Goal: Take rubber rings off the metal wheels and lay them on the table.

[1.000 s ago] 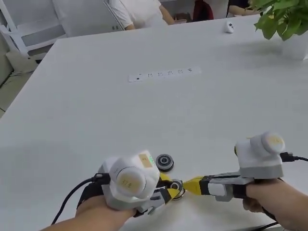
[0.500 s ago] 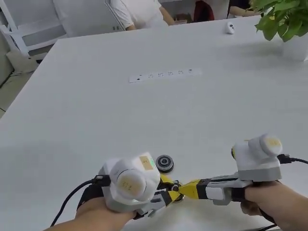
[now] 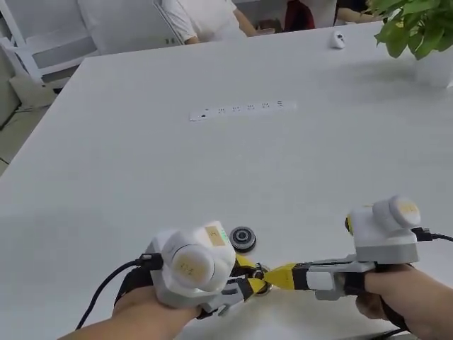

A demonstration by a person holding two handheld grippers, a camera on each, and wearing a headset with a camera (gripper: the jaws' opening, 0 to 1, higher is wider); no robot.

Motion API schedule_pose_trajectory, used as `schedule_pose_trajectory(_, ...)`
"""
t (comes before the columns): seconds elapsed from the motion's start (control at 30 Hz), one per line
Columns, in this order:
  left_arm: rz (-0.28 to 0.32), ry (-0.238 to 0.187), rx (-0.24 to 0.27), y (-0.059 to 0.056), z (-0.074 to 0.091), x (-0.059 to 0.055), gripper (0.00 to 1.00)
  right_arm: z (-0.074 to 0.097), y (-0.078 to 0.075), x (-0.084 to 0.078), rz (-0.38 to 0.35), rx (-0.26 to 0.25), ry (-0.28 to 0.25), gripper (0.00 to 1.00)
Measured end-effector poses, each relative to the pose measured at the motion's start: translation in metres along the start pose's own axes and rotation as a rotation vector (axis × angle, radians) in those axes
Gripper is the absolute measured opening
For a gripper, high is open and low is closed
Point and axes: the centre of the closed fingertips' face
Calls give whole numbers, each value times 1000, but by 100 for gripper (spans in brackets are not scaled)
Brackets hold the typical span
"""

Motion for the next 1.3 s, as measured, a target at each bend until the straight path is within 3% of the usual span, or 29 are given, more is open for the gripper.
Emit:
schedule_pose_trajectory(0.2, 0, -2, -1, 0, 0, 0, 13, 1, 2, 1, -35, 30, -19, 0)
schedule_pose_trajectory(0.5, -1, -14, -4, -1, 0, 1, 13, 5, -17, 2, 22, -75, -6, 0)
schedule_pose_trajectory(1.1, -32, -10, -32, -3, 7, 5, 19, 6, -18, 4, 48, -89, -3, 0)
schedule_pose_trajectory(1.3, 2, -32, -52, -3, 18, 10, 26, 6, -16, 5, 58, -86, 4, 0)
Point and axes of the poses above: the centre of the closed fingertips' face, and the gripper's own axes: z roughly backward along the fingers, y roughly to its left, x roughly out of its top, and after that the axes turned 7 degrees about x, right-handed
